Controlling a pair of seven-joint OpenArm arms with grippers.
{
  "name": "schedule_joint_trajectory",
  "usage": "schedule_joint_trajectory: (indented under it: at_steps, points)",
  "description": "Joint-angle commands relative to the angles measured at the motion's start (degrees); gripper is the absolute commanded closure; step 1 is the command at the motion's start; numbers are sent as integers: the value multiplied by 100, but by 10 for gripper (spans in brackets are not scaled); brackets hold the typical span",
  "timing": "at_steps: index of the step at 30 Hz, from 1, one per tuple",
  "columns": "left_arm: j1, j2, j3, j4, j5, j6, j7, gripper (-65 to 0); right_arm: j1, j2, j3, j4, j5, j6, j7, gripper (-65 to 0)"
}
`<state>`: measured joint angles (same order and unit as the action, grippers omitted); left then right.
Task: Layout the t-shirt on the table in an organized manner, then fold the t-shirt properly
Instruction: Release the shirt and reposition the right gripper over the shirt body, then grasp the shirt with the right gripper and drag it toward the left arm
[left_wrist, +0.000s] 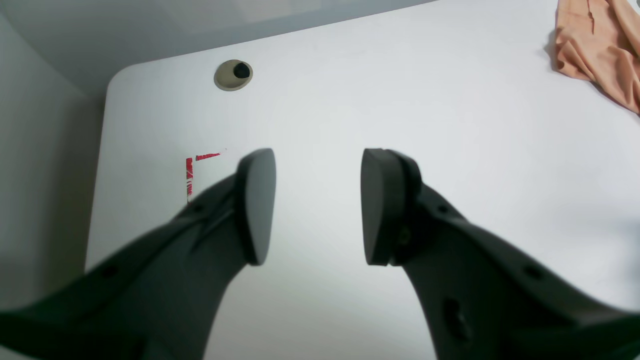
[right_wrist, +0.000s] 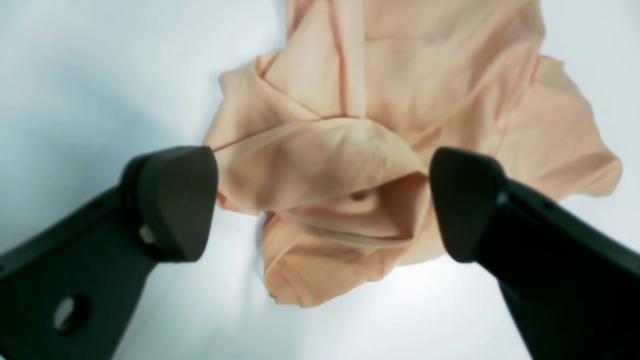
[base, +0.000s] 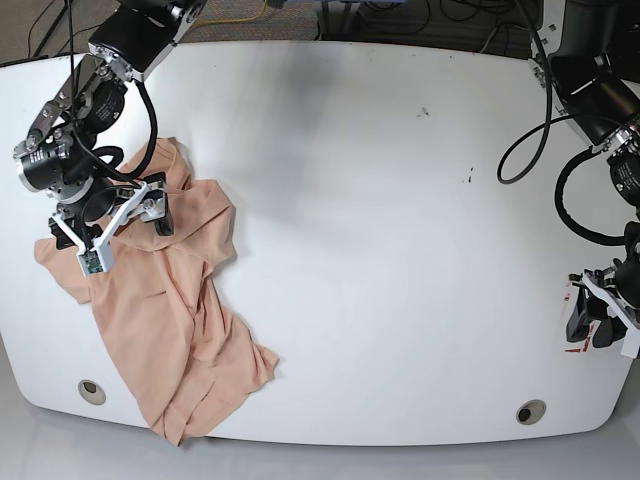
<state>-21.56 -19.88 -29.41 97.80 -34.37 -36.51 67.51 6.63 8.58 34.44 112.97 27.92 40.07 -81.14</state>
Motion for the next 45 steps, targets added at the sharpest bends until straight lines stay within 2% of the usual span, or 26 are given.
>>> schedule_joint_trajectory:
  at_steps: [1,12,16,22,30,37,42,45]
  points:
    - [-125,-100,0,106,-84,-10,-162,-261,308,43,-2,-163,-238,-7,119,-650]
    - [-125,-100,0,97,-84,-10,-162,-261,1583,61,-714,-2273,-1689,-7,1455,-650]
    - [-55,-100,0,106,-84,-10,-162,-261,2075,43,-758,-3090,-2155,-7,1991,-650]
    - [-11,-100,0,106,-84,-10,-162,-261,2884,61,-767,-4848,-2841,-7,3099,-650]
    - [77,-100,-26,115,-84,-10,-162,-261,3341,201,-758,-6651,-3175,-7,4488,-650]
    - [95,-100,-35,115,-84,-10,-162,-261,3315,228,-775,-7556,-3201,-7,5631,-650]
    - [95,-100,-35,115,-84,-10,-162,-261,3306,298,-775,-8233,-3210,-7,6264,-650]
    - [95,-100,-35,115,-84,-10,-162,-261,3306,368,-784,-8558,-3210,-7,6457,-650]
